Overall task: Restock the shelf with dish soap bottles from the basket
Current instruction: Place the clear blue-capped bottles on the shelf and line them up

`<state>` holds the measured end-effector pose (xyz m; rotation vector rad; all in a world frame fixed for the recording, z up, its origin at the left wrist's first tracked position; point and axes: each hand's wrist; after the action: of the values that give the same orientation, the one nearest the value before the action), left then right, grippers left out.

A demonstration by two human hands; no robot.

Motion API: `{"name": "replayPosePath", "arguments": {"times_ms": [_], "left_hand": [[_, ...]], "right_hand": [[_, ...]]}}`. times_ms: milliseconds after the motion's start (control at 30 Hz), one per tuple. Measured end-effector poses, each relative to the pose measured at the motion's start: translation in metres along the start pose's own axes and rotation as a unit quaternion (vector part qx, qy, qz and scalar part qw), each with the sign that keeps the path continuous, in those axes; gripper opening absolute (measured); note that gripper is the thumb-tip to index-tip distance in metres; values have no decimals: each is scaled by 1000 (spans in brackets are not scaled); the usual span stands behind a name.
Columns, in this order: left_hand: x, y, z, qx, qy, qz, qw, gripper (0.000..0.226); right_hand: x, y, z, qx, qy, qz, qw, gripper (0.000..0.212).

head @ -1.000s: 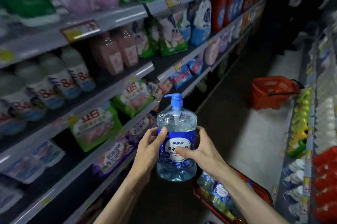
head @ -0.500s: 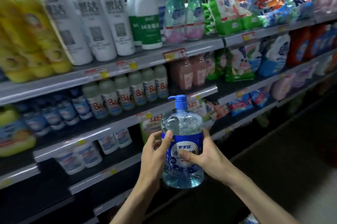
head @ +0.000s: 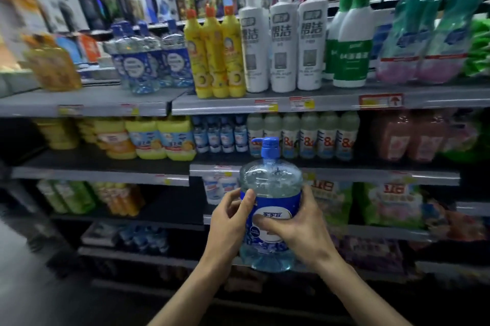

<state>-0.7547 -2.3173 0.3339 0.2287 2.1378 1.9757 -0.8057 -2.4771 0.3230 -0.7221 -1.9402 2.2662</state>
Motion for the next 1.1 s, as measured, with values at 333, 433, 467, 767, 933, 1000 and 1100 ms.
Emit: {"name": "replayPosePath", "arguments": {"times_ms": [333,433,467,767,933,1000,1100], "left_hand": [[19,50,91,2,64,-30,997,53],[17,64,121,2,67,-42,997,61],[16,69,131,2,67,-48,997,61],[-18,107,238,-2,50,-100,994,39],[-45,138,293,-24,3,-133,991,33],[-58,150,309,-29,-13,-150,988,30],[-82,165,323,-32,-34,-176,983,29]], "right_hand": [[-23,-35,-89,-35,-84,43,995,95],[-33,-46,-119,-32,-107,57,992,96],[-36,-50,-130,-31,-112,63,991,96],[-65,-85,-244,-27,-94,95,991,96],[-90,-112,-301,-29,-62,122,990,97],[-102,-122,-317,-26,-50,134,989,98],[-123,-133,-333,-29,-38,149,988,98]]}}
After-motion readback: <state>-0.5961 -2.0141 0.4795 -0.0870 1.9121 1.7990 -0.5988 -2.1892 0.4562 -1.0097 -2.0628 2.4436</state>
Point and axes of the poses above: each hand's wrist, its own x-axis away from the middle knuckle, its own z-axis out of the back of the hand, y = z × x, and after that the axes turned 1 degree about z, right-handed
